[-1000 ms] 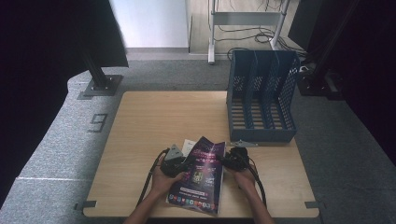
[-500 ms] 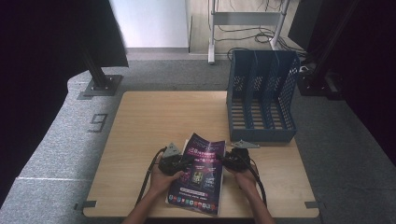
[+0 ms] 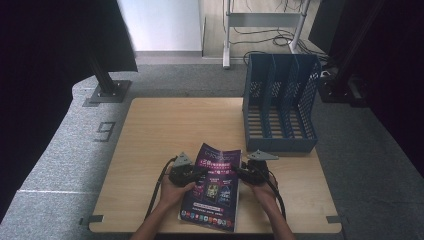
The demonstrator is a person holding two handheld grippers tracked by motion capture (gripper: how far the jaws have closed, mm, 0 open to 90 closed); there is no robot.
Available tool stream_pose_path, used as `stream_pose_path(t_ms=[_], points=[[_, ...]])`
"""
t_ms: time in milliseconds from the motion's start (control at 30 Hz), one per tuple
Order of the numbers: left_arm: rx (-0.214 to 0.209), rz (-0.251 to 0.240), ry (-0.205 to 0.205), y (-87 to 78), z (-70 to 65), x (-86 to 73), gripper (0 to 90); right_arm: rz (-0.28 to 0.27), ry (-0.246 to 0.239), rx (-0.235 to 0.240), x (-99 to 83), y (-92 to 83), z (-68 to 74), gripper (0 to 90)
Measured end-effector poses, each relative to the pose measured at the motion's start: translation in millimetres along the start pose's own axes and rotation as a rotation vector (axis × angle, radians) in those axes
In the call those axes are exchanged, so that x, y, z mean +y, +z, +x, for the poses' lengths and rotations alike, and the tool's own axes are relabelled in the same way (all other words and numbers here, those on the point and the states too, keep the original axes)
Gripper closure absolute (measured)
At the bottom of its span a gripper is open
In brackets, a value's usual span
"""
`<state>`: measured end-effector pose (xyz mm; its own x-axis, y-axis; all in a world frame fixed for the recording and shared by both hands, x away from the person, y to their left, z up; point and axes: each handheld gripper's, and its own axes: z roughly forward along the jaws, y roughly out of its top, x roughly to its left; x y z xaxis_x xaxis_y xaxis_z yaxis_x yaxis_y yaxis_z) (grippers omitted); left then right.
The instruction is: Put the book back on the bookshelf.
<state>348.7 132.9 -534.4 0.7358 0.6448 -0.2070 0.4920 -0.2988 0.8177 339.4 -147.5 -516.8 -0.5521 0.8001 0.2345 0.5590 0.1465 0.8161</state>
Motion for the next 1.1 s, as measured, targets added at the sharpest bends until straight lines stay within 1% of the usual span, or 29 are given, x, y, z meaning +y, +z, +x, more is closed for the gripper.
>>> stream_pose_path(t_ms=[67,167,200,267,300,367,433,533,667,700,767,800,833,867,900,933,1000,1100], points=[[-0.001,0.009,-0.001,1.5,0.7,-0.7,67.5,0.001,-0.002,0.000,0.0,0.1,0.3,65.7],[-0.005,0.038,-0.005,5.9,2.5,-2.9,67.6,0.012,-0.009,0.002,0.3,1.1,0.9,65.6],[-0.005,0.038,-0.005,5.9,2.5,-2.9,67.9,0.012,-0.009,0.002,0.3,1.1,0.9,65.6],[-0.006,0.059,-0.005,8.9,3.1,-4.5,68.3,0.022,-0.017,0.005,0.7,3.0,1.3,65.4],[-0.008,0.067,-0.008,10.3,3.6,-5.4,68.9,0.039,-0.032,0.008,0.8,5.2,2.0,64.6],[-0.011,0.076,-0.015,11.4,4.5,-5.8,69.2,0.045,-0.036,0.005,0.8,6.2,2.1,64.4],[-0.006,0.091,-0.011,12.1,4.0,-5.5,70.1,0.058,-0.036,0.005,1.0,8.4,1.8,64.2],[-0.001,0.095,-0.007,12.6,3.5,-5.4,70.5,0.062,-0.039,0.000,1.0,9.9,2.3,63.6],[0.011,0.103,0.001,13.4,2.1,-5.2,71.2,0.080,-0.056,-0.009,0.2,13.8,3.0,60.9],[0.010,0.106,-0.001,13.7,2.5,-5.0,71.2,0.098,-0.061,0.000,-1.0,18.0,3.3,58.7],[0.009,0.110,-0.003,14.0,2.8,-4.9,71.4,0.119,-0.068,-0.001,-2.7,22.8,4.0,54.5],[0.009,0.110,-0.003,14.0,2.8,-4.9,71.4,0.119,-0.068,-0.001,-2.7,22.8,4.0,54.5],[0.010,0.112,-0.002,14.2,2.7,-4.8,71.5,0.136,-0.064,0.003,-4.4,27.3,3.8,52.6],[0.010,0.112,-0.002,14.2,2.7,-4.8,71.5,0.136,-0.064,0.003,-4.4,27.3,3.8,52.6],[0.012,0.115,-0.002,14.7,2.3,-4.6,71.5,0.140,-0.050,0.016,-5.3,30.2,1.9,52.0],[0.012,0.115,-0.002,14.7,2.3,-4.6,71.6,0.140,-0.050,0.016,-5.3,30.2,1.9,52.0],[0.020,0.117,-0.003,14.6,2.7,-4.5,71.9,0.151,-0.048,0.033,-2.3,34.6,-0.8,52.9],[0.024,0.116,-0.004,14.3,3.2,-4.6,72.1,0.149,-0.047,0.044,-0.9,37.1,-2.5,53.7]])
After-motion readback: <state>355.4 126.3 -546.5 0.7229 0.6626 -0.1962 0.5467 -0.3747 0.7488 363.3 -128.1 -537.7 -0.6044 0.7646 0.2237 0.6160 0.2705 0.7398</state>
